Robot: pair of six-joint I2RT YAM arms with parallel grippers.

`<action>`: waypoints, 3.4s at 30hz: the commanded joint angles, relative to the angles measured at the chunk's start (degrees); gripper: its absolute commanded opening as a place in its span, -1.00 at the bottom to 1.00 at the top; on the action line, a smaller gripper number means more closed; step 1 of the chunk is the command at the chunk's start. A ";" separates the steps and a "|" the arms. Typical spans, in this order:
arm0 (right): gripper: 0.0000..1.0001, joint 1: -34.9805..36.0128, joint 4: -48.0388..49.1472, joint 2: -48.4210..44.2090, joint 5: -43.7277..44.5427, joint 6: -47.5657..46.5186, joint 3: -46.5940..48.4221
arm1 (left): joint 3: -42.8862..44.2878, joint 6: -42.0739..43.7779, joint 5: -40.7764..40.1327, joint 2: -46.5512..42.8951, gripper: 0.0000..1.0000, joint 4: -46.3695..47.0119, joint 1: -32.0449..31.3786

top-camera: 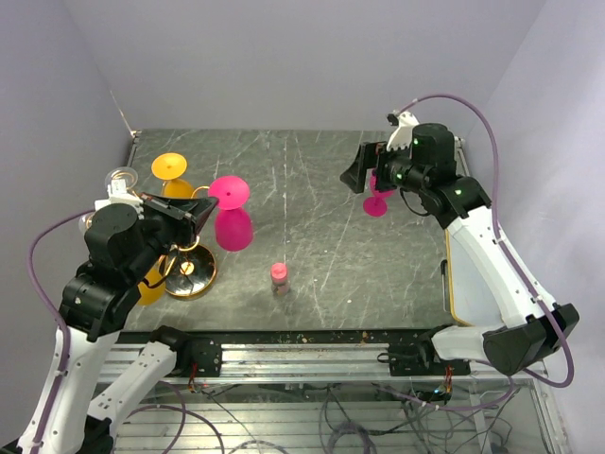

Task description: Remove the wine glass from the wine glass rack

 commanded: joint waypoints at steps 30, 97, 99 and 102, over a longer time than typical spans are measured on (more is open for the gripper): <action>0.96 13.15 112.92 3.48 -31.75 68.36 -32.17 | -12.67 -15.56 23.79 -3.17 -0.86 51.17 0.08; -1.00 -1.29 -28.37 25.09 30.64 33.70 10.88 | 20.26 34.72 -15.43 -5.73 0.97 -16.54 0.08; -1.00 -1.43 -27.44 25.72 29.19 33.76 10.61 | 20.99 35.02 -15.53 -5.70 0.97 -17.06 0.08; -1.00 -1.41 -28.04 27.45 27.52 34.59 11.02 | 22.95 35.52 -16.55 -4.99 0.97 -19.49 0.08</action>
